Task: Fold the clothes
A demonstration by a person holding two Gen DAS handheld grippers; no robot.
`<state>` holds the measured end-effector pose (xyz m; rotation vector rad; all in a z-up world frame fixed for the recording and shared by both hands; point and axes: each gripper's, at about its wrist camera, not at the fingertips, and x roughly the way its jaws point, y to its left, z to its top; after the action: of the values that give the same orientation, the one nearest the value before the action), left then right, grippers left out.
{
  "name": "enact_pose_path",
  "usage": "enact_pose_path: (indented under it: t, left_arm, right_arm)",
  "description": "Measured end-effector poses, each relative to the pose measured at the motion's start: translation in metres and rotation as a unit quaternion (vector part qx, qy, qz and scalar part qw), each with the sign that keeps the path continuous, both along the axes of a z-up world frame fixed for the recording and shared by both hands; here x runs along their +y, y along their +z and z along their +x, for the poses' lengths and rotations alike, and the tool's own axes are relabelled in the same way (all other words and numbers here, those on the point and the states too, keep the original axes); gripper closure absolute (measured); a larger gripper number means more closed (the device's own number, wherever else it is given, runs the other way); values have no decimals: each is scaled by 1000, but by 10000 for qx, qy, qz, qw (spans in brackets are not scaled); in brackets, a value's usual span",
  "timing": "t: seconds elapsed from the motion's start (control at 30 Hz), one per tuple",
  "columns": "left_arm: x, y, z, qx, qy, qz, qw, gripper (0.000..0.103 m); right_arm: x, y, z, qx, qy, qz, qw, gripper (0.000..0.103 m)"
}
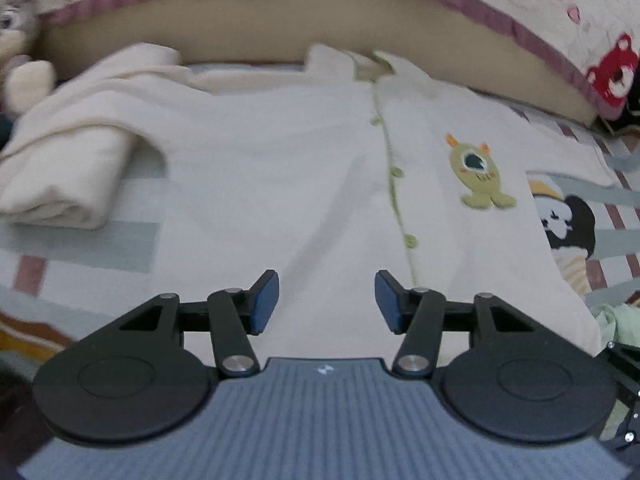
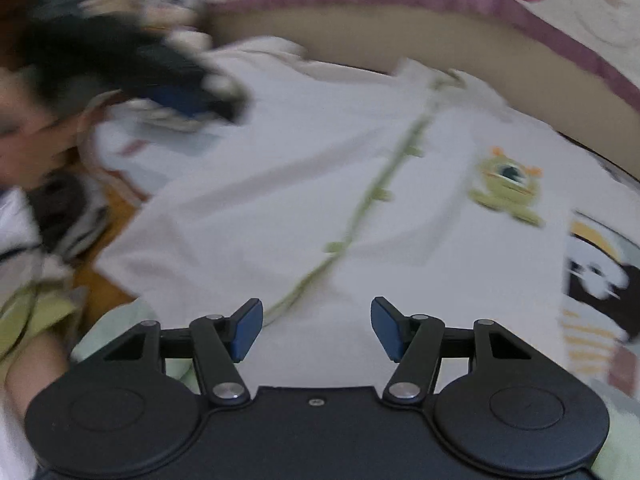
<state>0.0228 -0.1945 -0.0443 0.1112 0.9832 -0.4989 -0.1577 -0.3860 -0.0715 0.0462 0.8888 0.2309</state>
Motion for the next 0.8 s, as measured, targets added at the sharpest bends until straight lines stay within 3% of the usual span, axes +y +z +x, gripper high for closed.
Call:
enact_pose_path:
  t: [0.1, 0.17, 0.27, 0.33, 0.47, 0.6, 0.7, 0.77, 0.8]
  left_arm:
    - [-21, -16, 6, 109, -216, -157, 9996, 51]
    - [-23, -30, 4, 77, -283, -277, 9992, 51]
    - [-23, -49, 1, 87, -425, -290, 9986, 53]
    - [-21, -60, -2, 163, -542, -270, 9980, 53]
    - [-15, -81, 3, 583, -569, -383, 9959, 53]
    - [-20, -95, 8, 612, -571, -228, 9962, 53]
    - [-22, -98, 11, 580, -553, -200, 9966, 52]
    - [-23, -98, 13, 646, -509, -284, 9962, 51]
    - [-23, -97, 13, 670, -496, -316, 9960, 51]
  right_arm:
    - [-50, 4, 9, -72, -929, 595, 9939, 38]
    - [-92, 0, 20, 270, -1597, 1010, 9816, 38]
    - [-138, -16, 41, 587, -2010, 658, 9756, 39]
    - [-165, -31, 51, 804, -2207, 597, 9702, 39]
    - [-197, -60, 50, 1085, -2477, 1322, 9536, 41]
    - [-199, -75, 49, 996, -2689, 963, 9531, 41]
    - [-197, -76, 53, 958, -2606, 1117, 9542, 38]
    - [-187, -67, 49, 784, -2645, 1030, 9556, 47]
    - [-181, -62, 47, 697, -2664, 986, 9563, 91]
